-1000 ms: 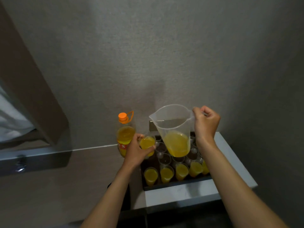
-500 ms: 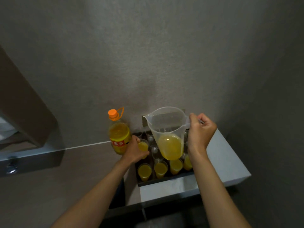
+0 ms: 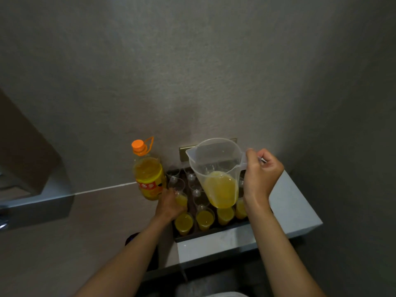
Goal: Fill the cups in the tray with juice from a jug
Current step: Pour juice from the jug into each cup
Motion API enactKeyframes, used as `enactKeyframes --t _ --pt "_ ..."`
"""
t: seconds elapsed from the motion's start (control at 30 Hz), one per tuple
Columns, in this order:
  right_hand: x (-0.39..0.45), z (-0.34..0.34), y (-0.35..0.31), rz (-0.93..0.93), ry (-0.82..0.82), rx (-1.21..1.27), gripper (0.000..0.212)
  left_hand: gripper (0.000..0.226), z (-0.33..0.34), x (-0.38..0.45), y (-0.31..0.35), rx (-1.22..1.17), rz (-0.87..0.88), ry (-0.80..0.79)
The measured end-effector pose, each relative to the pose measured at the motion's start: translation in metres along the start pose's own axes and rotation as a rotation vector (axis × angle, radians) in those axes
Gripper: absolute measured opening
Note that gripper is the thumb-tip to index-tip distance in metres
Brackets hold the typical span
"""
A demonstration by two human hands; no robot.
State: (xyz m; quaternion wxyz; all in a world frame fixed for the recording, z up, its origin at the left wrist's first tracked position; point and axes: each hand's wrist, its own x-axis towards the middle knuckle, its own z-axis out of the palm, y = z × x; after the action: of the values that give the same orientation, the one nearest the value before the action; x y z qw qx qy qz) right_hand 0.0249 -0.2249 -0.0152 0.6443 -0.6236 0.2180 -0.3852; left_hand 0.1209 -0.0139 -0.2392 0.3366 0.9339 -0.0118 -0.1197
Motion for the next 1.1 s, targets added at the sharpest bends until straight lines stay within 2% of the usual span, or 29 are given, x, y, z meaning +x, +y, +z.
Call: enactKeyframes --t 0.07,0.23,0.6,0.93,1.1 --pt "0.0 0.001 0.002 0.002 -0.006 0.003 0.045 0.07 0.007 0.003 -0.006 -0.014 -0.02 0.022" --pt "0.003 0.003 0.005 0.003 -0.007 -0.001 0.045 0.062 0.004 -0.006 0.01 -0.056 -0.008 0.056" --pt "0.009 0.003 0.01 0.004 0.0 -0.004 0.046 0.079 0.015 0.001 0.007 -0.04 -0.027 0.07" --pt "0.01 0.0 0.014 0.03 0.008 -0.01 0.041 0.077 0.009 -0.004 0.018 0.004 -0.06 0.043" --pt "0.012 -0.006 0.016 0.045 0.013 -0.008 0.04 0.068 0.005 -0.011 0.03 0.084 -0.068 0.059"
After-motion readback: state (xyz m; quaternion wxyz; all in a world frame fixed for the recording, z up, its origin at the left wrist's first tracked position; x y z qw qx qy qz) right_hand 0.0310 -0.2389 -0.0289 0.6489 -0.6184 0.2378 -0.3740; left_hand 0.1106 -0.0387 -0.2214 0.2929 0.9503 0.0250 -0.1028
